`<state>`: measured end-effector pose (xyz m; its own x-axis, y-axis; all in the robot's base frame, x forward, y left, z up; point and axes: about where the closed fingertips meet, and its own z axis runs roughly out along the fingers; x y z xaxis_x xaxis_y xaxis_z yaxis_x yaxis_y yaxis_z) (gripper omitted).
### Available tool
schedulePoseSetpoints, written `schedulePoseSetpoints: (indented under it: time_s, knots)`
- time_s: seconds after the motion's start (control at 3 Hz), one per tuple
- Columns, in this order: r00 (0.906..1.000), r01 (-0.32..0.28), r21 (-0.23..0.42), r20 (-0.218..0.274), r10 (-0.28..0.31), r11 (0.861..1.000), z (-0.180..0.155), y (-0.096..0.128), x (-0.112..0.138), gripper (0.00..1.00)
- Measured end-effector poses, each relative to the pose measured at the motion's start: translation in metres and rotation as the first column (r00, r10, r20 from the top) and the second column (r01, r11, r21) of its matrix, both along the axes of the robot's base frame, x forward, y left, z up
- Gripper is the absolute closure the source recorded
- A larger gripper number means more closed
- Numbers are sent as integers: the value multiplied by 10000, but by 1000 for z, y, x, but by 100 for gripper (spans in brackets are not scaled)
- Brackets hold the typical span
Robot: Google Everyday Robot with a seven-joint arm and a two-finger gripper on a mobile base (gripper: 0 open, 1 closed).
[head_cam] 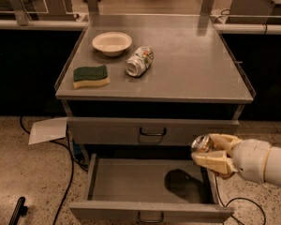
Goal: Place orange can into middle drawer
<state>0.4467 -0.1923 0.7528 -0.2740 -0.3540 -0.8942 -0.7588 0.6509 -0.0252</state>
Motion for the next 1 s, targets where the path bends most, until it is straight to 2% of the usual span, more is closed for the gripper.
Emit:
schedulePoseSetpoints:
  time_s: [0.33, 0.67, 1.0]
  knots:
    - [9956, 112, 209, -934, -92, 9997, -64, 15, -20, 100]
    - [9827, -187, 266, -1838, 233, 9995, -116, 35, -26, 100]
    - [9656, -731, 307, -2479, 784, 9969, -149, 57, -24, 100]
